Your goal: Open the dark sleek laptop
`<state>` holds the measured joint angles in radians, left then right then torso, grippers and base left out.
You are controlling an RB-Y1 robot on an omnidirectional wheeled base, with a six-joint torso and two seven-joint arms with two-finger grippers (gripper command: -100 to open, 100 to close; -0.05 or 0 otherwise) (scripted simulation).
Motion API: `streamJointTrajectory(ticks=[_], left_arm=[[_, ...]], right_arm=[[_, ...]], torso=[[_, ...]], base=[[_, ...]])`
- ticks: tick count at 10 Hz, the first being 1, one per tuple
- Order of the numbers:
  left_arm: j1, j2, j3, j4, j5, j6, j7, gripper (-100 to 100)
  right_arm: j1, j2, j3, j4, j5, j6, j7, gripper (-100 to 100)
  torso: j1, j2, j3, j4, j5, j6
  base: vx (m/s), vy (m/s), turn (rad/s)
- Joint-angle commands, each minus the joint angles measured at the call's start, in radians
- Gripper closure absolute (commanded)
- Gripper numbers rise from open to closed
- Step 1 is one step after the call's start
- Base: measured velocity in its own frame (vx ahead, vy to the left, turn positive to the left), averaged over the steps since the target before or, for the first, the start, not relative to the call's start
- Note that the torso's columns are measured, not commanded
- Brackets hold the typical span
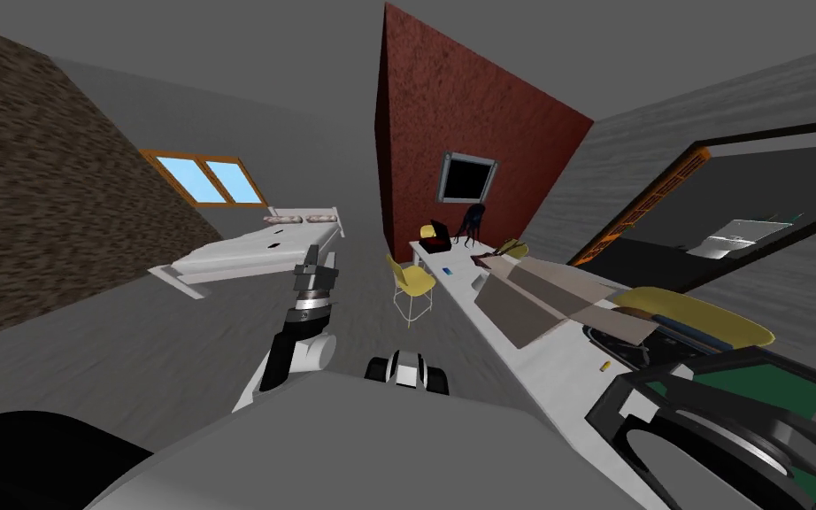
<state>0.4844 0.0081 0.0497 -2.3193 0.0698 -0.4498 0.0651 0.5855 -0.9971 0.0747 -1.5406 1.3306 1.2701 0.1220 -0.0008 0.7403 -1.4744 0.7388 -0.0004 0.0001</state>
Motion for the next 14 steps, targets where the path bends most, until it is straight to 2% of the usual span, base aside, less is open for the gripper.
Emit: streamJointTrajectory(ticks=[1,3,4,8,9,12,13,14], left_arm=[[0.000,0.000,0.000,0.000,0.000,0.000,0.000,0],[0.000,0.000,0.000,0.000,0.000,0.000,0.000,0],[0.000,0.000,0.000,0.000,0.000,0.000,0.000,0],[0.000,0.000,0.000,0.000,0.000,0.000,0.000,0],[0.000,0.000,0.000,0.000,0.000,0.000,0.000,0],[0.000,0.000,0.000,0.000,0.000,0.000,0.000,0],[0.000,0.000,0.000,0.000,0.000,0.000,0.000,0],[0.000,0.000,0.000,0.000,0.000,0.000,0.000,0]], right_arm=[[0.023,-0.038,0.019,0.037,0.030,0.004,0.009,-100],[0.042,-0.072,0.035,0.070,0.056,0.009,0.017,-100],[0.042,-0.072,0.035,0.070,0.056,0.009,0.017,-100],[0.083,-0.144,0.071,0.137,0.115,0.021,0.033,-100],[0.083,-0.144,0.071,0.137,0.115,0.021,0.033,-100],[0.120,-0.200,0.097,0.179,0.162,0.030,0.049,-100],[0.120,-0.200,0.097,0.179,0.162,0.030,0.049,-100],[0.133,-0.218,0.105,0.191,0.178,0.033,0.055,-100]], torso=[[0.001,-0.002,-0.002,-0.001,0.001,0.000],[0.000,-0.003,-0.002,-0.001,0.000,0.000],[0.001,-0.002,-0.002,-0.001,0.000,0.000],[0.002,0.000,0.000,0.000,0.001,0.000],[-0.001,-0.002,-0.001,0.000,0.000,0.000],[0.001,-0.003,-0.002,-0.001,0.001,-0.001],[-0.001,-0.001,-0.001,0.000,0.000,0.000],[0.001,-0.003,-0.001,-0.001,0.000,0.001]], base=[[-0.237,-0.147,0.330],[-0.245,-0.146,0.332],[-0.227,-0.095,0.080],[-0.265,-0.085,0.316],[-0.240,-0.088,0.110],[-0.252,-0.074,0.288],[-0.240,-0.060,0.100],[-0.217,-0.046,0.170]])
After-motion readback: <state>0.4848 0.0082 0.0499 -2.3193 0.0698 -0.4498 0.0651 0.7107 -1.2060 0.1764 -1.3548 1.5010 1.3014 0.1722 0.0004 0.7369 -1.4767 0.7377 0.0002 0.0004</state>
